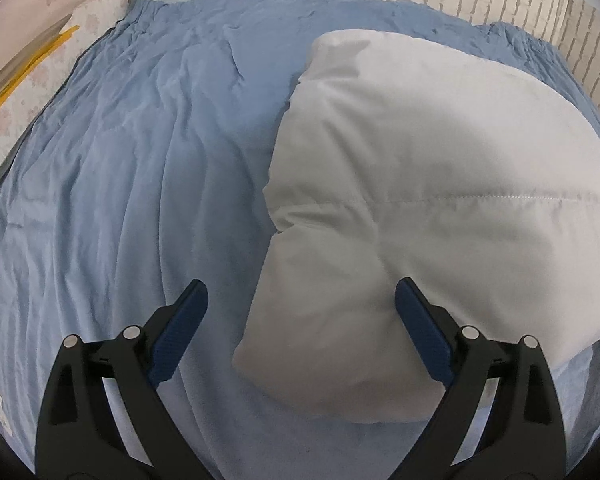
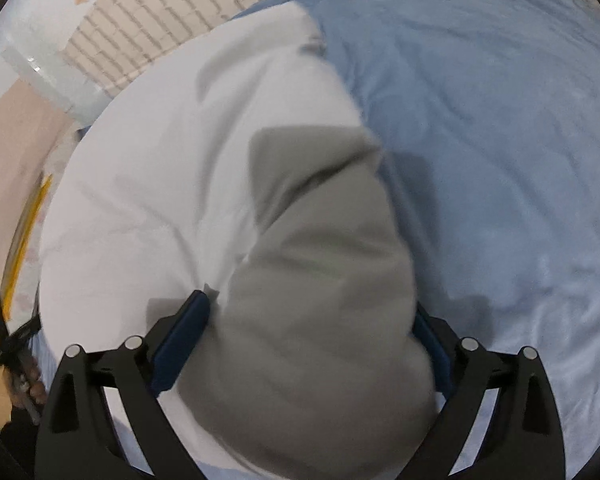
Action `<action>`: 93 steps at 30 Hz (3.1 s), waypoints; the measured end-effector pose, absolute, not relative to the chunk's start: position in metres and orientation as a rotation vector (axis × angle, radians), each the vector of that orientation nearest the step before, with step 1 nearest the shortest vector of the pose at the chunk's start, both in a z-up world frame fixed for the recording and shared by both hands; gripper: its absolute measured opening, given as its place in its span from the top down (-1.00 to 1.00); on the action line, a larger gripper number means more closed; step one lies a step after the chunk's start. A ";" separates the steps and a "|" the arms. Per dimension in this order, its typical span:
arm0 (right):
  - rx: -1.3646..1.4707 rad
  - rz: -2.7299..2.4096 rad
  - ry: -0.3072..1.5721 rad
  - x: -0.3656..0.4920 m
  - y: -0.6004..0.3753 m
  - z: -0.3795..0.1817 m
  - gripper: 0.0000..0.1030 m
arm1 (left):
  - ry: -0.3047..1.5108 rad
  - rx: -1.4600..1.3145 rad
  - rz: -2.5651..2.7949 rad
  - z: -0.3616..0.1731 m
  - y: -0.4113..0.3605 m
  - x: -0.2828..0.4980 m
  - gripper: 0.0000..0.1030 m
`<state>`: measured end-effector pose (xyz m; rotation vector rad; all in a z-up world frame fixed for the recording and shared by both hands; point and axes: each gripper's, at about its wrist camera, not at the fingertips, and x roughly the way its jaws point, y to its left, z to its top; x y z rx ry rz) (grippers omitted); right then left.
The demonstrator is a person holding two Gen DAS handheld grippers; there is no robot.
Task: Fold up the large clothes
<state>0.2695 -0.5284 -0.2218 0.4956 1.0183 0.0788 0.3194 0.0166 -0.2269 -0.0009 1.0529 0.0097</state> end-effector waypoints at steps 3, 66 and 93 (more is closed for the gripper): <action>0.421 0.110 1.016 0.264 -0.513 -0.217 -0.82 | 1.053 0.005 0.005 -0.223 0.019 0.321 -0.83; 0.157 0.083 1.123 0.284 -0.473 -0.214 -0.06 | 1.148 0.040 -0.279 -0.238 -0.084 0.340 -0.23; 0.188 0.158 0.872 0.234 -0.557 -0.082 0.76 | 0.961 0.136 -0.273 -0.126 -0.242 0.232 0.78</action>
